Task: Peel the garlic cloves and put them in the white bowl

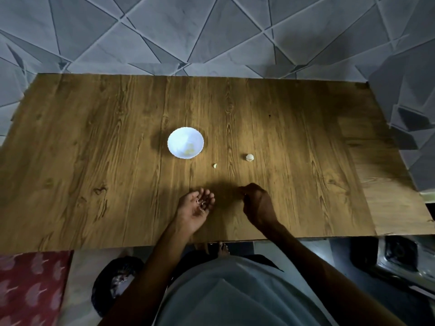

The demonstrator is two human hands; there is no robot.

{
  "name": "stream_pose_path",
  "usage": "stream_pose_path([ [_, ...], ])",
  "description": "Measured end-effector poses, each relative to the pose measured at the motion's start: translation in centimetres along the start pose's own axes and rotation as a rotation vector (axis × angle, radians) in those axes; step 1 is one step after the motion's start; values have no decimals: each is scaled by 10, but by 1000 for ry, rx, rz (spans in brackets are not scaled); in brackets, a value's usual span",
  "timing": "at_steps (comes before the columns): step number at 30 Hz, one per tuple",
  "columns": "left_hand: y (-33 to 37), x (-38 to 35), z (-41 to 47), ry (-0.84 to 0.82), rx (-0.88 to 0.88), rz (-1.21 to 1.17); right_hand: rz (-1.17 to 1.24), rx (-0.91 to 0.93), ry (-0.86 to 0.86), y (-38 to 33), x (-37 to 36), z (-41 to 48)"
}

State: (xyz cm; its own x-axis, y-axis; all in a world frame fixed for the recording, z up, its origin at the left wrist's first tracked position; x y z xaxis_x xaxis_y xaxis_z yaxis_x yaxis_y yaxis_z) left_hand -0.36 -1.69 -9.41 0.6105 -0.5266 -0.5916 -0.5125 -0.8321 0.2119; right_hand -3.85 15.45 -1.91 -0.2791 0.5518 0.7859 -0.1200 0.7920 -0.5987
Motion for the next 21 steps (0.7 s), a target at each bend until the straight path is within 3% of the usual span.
stream_pose_path([
  [9, 4, 1, -9, 6, -28, -4, -233, 139, -118, 2, -23, 25],
  [14, -1, 2, -10, 3, -23, -5, -333, 263, -94, -10, -26, 14],
  [21, -3, 4, -14, 9, -27, 3, -333, 269, -36, -15, -28, 25],
])
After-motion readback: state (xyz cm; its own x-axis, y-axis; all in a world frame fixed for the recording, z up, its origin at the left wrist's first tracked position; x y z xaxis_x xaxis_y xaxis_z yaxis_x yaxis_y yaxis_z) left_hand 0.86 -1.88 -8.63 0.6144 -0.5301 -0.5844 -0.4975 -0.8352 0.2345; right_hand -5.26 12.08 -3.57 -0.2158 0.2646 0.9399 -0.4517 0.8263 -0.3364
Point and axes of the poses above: each hand's wrist, its own z-axis towards the middle knuckle, its own x-axis out of the back of the hand, y = z × x, the point moved 9 cm from there along z, towards the middle knuckle, and after that the axes turned 8 degrees about -y, right-handed, at the moved point
